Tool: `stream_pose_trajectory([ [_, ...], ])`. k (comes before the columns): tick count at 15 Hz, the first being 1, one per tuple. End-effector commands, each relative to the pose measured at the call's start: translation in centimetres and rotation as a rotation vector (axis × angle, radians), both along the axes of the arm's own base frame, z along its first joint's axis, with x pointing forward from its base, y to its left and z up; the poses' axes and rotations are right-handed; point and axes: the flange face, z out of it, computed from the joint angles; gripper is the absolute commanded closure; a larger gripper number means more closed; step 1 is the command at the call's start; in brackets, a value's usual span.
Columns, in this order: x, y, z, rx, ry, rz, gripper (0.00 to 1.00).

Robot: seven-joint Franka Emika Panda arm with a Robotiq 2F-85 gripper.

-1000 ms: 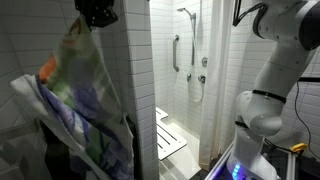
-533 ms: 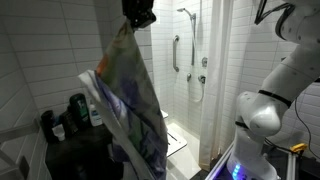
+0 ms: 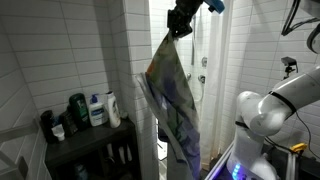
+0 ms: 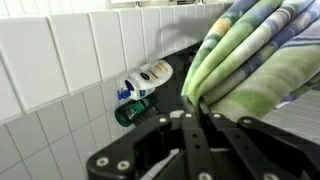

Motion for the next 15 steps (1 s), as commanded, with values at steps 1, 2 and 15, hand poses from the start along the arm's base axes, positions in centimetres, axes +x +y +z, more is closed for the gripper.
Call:
stream_pose_trajectory([
  [1,-1.1,-4.8,-3.0,0.073,-0.014,-0.110,0.98],
  [2,-1.2,-6.0,-4.1,0.090,-0.008,-0.146,0.98],
  [15,2.9,-20.9,-15.5,0.342,0.126,-0.465,0.98],
])
